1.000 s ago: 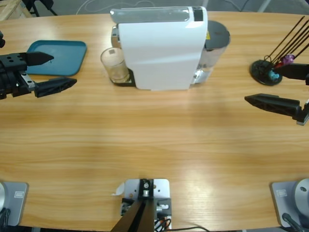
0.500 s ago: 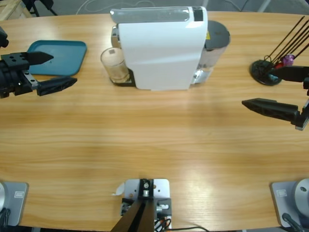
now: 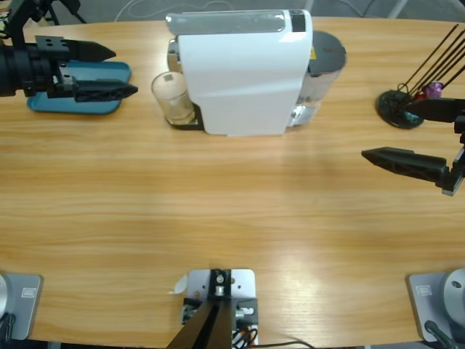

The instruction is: Pour coffee

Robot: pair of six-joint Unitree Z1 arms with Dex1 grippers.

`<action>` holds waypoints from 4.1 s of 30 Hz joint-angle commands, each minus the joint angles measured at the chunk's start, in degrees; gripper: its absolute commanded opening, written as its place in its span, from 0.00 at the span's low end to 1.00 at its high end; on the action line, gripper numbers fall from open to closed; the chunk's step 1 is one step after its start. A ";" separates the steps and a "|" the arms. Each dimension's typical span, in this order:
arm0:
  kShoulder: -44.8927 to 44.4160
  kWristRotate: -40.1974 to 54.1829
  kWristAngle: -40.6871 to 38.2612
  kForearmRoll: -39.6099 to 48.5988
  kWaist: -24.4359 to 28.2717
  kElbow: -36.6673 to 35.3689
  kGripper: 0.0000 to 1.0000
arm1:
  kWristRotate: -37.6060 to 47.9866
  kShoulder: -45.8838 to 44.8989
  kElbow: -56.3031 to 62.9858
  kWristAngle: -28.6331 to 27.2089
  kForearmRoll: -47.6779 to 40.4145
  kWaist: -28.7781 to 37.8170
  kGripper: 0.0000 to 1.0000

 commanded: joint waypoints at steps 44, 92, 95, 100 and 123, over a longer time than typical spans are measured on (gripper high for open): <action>25.65 6.33 -3.02 -8.54 -3.51 -7.77 0.99 | 0.28 3.57 2.85 -0.29 -1.96 0.66 0.99; 12.46 -14.31 24.16 -19.39 19.46 3.59 0.00 | 0.19 1.62 2.71 -0.04 -0.91 0.66 0.99; 15.91 -14.96 24.16 -24.59 18.64 4.53 0.00 | 0.19 1.86 2.71 -0.02 -0.91 0.66 0.98; 20.78 -17.61 24.42 -31.52 18.46 6.89 0.00 | 0.10 2.53 2.71 -0.29 -1.22 0.66 0.98; 25.38 -18.53 23.72 -47.76 17.84 16.24 1.00 | 0.10 2.46 2.64 -0.15 -1.08 0.66 0.98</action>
